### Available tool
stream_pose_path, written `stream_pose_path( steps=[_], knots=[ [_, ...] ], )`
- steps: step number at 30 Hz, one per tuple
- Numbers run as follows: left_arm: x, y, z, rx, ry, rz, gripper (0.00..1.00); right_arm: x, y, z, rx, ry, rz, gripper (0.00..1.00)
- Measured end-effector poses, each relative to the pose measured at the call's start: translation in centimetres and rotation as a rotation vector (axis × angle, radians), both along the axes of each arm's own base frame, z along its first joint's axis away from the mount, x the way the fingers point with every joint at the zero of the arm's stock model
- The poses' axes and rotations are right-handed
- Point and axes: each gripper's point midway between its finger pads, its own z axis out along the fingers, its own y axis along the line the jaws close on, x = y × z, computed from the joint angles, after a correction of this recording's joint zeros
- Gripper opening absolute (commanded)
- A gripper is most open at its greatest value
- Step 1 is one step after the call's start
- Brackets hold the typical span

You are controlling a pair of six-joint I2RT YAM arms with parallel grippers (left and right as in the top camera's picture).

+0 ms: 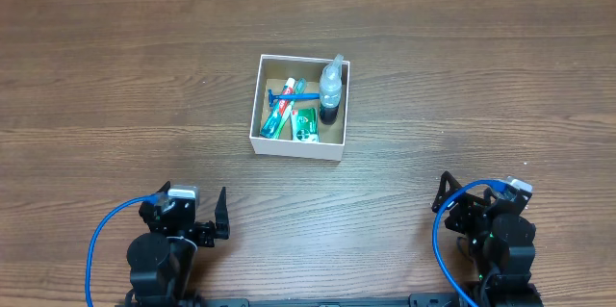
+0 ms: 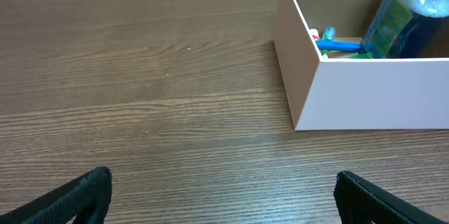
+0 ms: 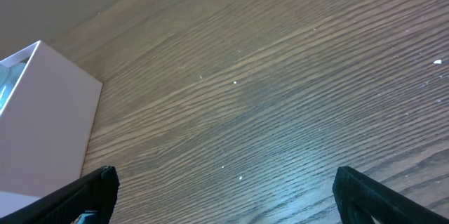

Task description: Pack container

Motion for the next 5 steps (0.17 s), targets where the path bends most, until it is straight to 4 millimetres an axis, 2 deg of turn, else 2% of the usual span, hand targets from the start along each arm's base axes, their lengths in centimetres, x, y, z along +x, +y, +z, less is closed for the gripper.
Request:
stream_pose_path(
  steps=[5],
  knots=[
    [0.00, 0.00, 0.00, 0.000, 0.000, 0.000, 1.00, 0.00, 0.00, 0.00, 0.000, 0.000, 0.000, 1.00]
  ],
)
